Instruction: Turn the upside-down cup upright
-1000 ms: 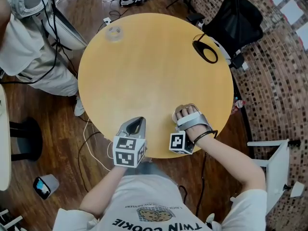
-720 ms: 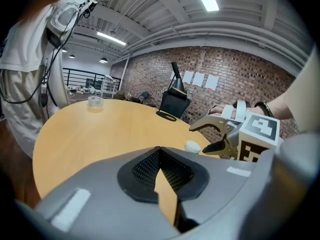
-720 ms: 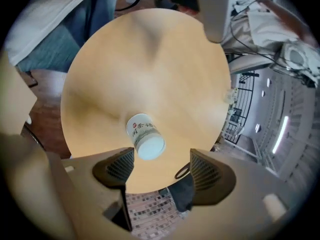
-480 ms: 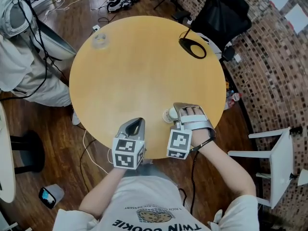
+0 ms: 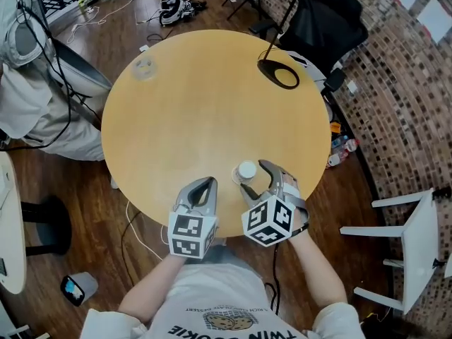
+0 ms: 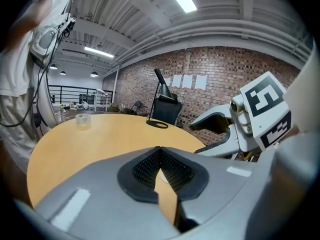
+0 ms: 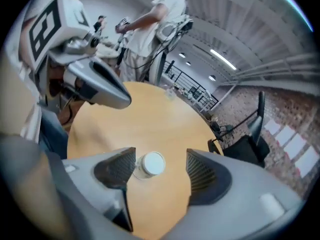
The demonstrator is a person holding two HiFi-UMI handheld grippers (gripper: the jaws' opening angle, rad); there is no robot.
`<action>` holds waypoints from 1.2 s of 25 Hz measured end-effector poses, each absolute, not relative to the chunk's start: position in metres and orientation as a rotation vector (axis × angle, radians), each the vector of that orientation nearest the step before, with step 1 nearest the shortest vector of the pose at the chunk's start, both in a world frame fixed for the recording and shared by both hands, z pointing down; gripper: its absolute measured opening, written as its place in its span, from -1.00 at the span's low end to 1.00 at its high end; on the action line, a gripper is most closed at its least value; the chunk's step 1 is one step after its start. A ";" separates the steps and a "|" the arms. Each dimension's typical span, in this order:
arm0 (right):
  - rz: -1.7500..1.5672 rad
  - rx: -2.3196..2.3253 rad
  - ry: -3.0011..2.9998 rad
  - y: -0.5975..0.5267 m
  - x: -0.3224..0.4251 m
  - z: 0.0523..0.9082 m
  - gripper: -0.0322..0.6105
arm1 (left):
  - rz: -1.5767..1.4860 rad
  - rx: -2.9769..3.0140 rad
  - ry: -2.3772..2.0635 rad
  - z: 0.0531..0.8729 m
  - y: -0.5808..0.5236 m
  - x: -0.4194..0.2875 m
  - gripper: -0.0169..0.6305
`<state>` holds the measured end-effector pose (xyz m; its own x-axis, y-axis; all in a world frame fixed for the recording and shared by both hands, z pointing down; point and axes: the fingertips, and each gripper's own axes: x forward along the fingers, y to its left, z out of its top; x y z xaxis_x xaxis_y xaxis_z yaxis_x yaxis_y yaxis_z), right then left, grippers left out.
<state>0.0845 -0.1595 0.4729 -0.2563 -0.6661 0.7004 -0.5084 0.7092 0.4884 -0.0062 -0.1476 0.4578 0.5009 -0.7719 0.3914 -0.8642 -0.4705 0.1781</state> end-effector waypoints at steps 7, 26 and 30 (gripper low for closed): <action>0.181 1.191 -2.295 -0.136 0.080 0.442 -0.26 | 0.306 2.457 -1.427 0.432 -0.135 0.003 -0.94; 0.505 1.487 -2.477 0.042 0.000 0.423 -0.89 | 0.274 2.550 -1.343 0.428 0.047 -0.055 -0.94; 0.496 1.508 -2.472 0.082 -0.010 0.407 -0.89 | 0.267 2.530 -1.338 0.416 0.081 -0.061 -0.94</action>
<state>-0.0099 0.0818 0.4067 -0.4580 -0.8206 0.3419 -0.8889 0.4223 -0.1772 -0.0611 0.0813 0.4155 0.5572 -0.7805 0.2834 -0.8295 -0.5387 0.1474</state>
